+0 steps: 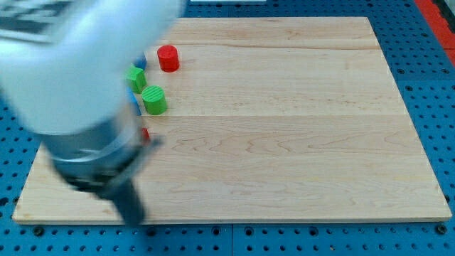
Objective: Move the yellow heart slightly towards the top left of the red star
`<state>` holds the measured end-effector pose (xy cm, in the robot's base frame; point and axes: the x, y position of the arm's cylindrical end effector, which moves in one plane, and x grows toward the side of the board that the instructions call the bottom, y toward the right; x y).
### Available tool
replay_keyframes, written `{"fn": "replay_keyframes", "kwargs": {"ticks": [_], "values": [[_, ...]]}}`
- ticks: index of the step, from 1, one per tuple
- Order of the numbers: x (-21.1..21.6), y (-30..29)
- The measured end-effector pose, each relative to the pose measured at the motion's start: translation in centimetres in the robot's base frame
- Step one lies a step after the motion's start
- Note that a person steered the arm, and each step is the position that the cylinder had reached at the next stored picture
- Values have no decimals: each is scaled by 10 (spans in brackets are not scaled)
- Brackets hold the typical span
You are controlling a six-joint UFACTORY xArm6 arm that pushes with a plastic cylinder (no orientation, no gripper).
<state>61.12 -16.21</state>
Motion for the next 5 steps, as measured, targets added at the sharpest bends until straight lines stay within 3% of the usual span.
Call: {"fn": "replay_keyframes", "kwargs": {"ticks": [1,3,5], "values": [[-19,-100],[-87,-113],[-113,-102]]}}
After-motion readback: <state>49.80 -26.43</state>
